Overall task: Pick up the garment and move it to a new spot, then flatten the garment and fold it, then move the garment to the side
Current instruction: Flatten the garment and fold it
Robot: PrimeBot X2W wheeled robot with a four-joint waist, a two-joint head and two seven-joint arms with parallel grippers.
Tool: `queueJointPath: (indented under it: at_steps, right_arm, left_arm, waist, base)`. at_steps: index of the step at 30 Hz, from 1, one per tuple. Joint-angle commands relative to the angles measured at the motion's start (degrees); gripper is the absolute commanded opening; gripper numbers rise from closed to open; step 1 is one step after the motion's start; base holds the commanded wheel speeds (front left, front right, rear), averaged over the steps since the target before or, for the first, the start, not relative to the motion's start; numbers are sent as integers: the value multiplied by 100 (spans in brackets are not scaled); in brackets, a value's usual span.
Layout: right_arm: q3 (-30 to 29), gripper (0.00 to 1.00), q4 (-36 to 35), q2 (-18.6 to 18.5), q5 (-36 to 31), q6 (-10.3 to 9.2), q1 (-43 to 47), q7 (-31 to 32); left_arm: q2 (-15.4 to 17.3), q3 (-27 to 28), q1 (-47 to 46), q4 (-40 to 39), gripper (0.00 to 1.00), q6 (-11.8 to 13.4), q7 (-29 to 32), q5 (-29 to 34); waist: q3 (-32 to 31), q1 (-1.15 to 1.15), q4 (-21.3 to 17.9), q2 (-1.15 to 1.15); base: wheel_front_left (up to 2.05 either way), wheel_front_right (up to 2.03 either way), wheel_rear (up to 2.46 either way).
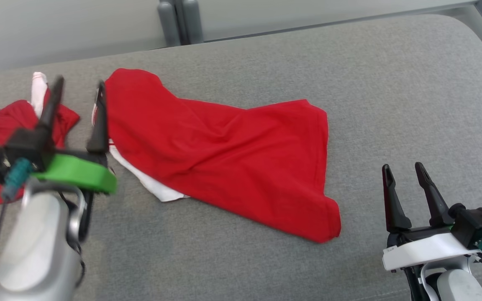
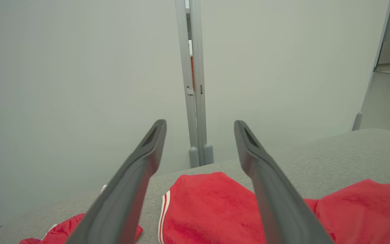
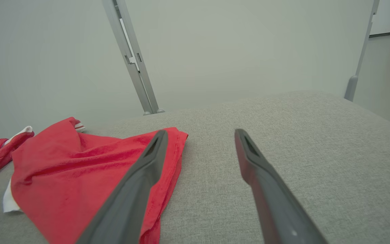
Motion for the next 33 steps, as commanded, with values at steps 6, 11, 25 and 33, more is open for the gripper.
queueJointPath:
  at_steps: [6,11,25,33]
  right_arm:
    - [-80,100,-10,-46,-32,-8,122,-18]
    - [-40,100,21,-94,-11,-8,70,-17]
    - [9,100,19,-108,-21,-8,-65,-17]
    - [8,100,26,-64,-43,-8,-156,-17]
  left_arm:
    - [-499,196,1002,-68,100,-137,-1,229]
    - [-690,116,1226,391,100,-336,-2,401]
    - [-934,69,824,1925,100,-551,-2,593]
    - [-1003,-18,395,2953,100,-588,3,559]
  waist:
    - [-164,0,291,0]
    - [-144,0,310,0]
    - [170,0,-42,0]
    - [301,0,-202,0]
  base:
    - [0,0,0]
    - [0,0,0]
    - [0,0,0]
    - [0,0,0]
